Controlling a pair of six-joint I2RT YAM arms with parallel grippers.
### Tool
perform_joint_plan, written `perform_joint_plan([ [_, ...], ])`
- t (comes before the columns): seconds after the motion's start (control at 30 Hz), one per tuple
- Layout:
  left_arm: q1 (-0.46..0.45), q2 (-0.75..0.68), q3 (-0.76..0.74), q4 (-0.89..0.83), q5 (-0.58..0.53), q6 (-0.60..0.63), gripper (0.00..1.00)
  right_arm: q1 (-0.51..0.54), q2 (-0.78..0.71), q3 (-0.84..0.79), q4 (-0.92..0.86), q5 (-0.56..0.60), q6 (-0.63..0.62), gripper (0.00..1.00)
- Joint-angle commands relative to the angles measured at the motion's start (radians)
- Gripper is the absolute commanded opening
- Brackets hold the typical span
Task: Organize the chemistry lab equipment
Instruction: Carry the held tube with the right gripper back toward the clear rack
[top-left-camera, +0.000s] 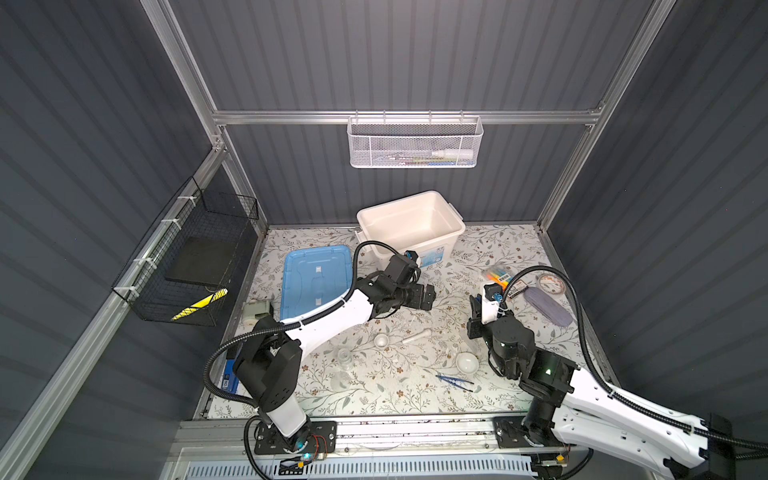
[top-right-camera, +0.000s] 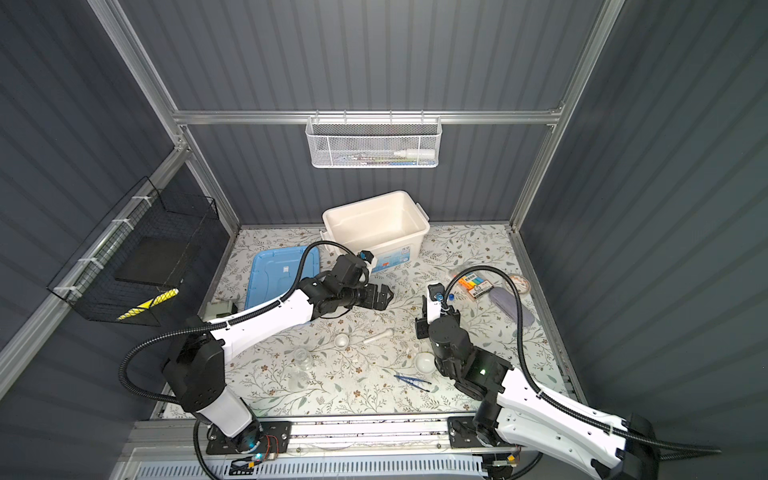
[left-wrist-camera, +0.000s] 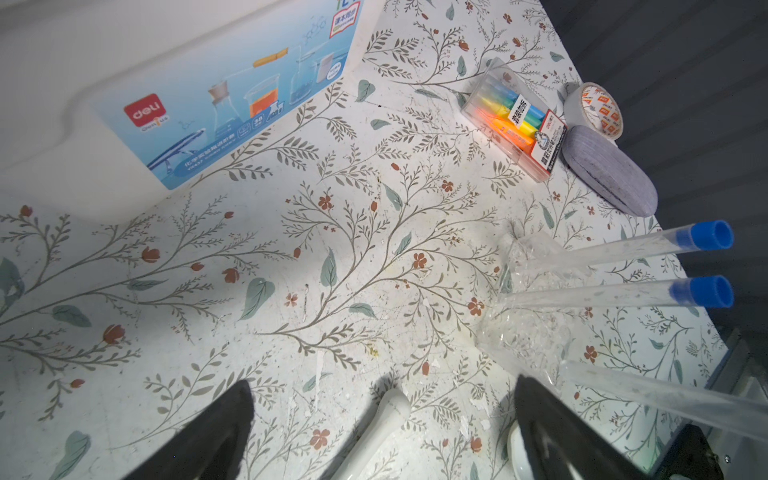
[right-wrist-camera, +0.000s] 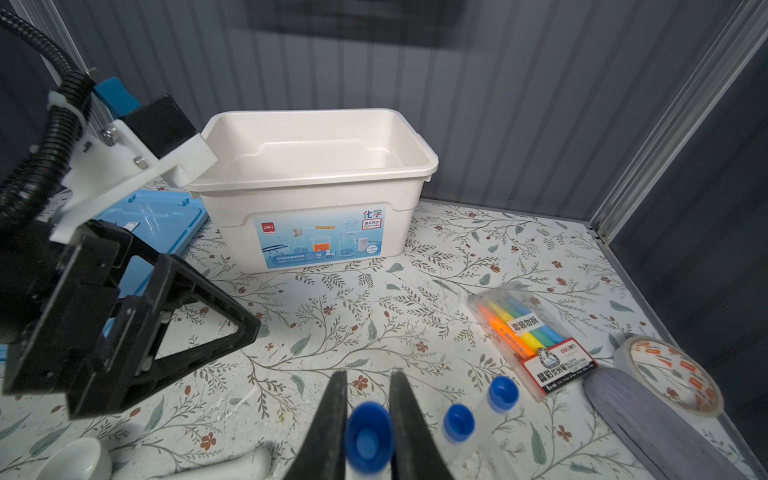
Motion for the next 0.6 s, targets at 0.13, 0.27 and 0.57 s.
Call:
perform_joint_plan([
  [0.13,0.005,0.015,-0.029,-0.029,-0.020,-0.042,1.00,0.006,0.002,-0.047,0.072,0.010,-0.014,0.13],
  [0.27,0.005,0.012,-0.039,-0.026,-0.027,-0.052,0.99,0.006,0.002,-0.080,0.074,0.002,0.010,0.13],
  [0.57,0.005,0.006,-0.047,-0.032,-0.031,-0.053,1.00,0.006,0.015,-0.127,0.130,0.012,0.014,0.13],
])
